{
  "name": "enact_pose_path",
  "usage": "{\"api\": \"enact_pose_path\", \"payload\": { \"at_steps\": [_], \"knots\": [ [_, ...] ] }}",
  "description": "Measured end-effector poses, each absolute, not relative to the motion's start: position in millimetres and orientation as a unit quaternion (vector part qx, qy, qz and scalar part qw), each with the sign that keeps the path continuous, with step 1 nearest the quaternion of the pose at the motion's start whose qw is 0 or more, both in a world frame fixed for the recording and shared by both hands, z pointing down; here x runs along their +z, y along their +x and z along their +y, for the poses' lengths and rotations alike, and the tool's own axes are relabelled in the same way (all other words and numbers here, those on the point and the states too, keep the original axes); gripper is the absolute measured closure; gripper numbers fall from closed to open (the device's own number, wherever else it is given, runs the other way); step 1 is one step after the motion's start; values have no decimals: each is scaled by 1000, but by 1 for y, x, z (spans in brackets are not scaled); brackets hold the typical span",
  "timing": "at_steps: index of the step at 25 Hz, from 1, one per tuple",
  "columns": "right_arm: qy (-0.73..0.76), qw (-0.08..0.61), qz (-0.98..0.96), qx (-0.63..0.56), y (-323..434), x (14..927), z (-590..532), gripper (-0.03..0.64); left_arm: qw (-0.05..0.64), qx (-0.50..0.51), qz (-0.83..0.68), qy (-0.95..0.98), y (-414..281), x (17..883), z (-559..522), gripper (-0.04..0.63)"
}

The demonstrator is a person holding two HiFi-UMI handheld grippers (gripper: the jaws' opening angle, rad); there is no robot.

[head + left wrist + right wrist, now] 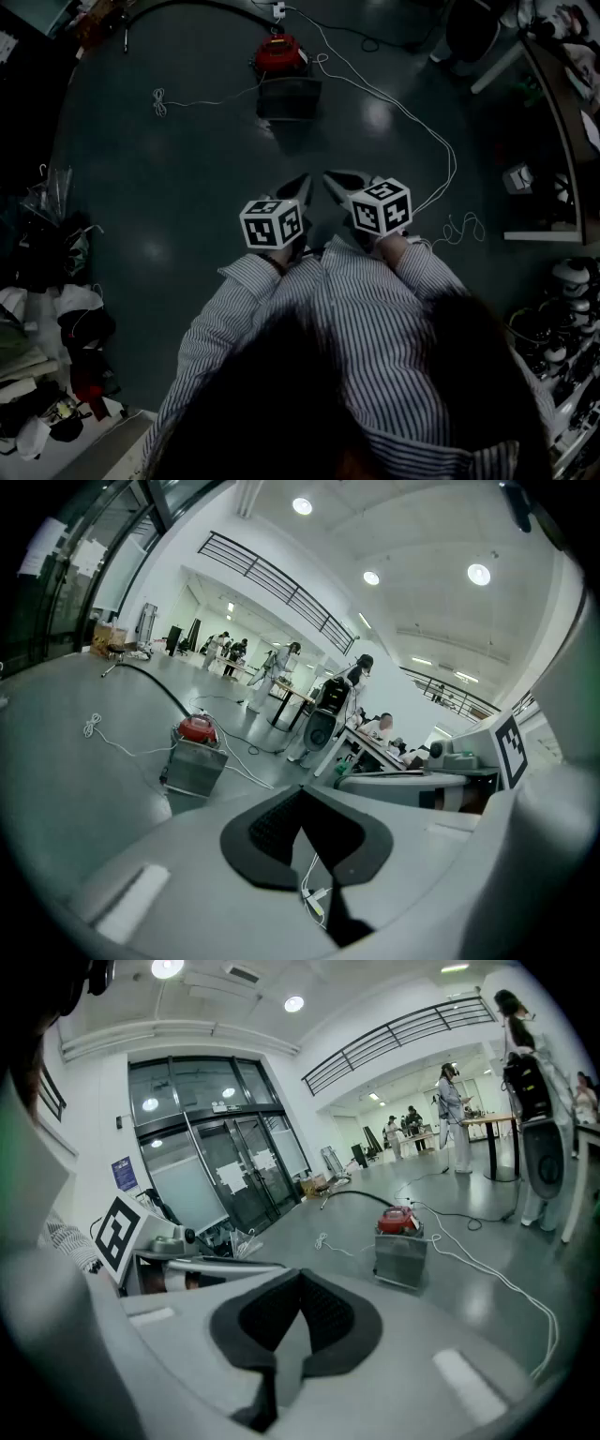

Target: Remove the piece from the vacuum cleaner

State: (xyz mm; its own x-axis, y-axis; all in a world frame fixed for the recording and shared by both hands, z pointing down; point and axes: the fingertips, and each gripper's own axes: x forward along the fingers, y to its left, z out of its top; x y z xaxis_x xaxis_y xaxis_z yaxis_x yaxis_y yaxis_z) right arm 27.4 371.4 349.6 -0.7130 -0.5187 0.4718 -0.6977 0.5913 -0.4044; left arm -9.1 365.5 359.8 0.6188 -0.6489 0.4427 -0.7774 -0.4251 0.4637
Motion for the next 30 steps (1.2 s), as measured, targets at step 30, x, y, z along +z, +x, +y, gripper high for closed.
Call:
{"api": "enact_pose_path", "payload": {
  "at_steps": [30],
  "knots": [
    [358, 135, -870, 310, 87, 363, 309, 615, 357, 109, -431, 821, 40, 385, 313, 589]
  ]
}}
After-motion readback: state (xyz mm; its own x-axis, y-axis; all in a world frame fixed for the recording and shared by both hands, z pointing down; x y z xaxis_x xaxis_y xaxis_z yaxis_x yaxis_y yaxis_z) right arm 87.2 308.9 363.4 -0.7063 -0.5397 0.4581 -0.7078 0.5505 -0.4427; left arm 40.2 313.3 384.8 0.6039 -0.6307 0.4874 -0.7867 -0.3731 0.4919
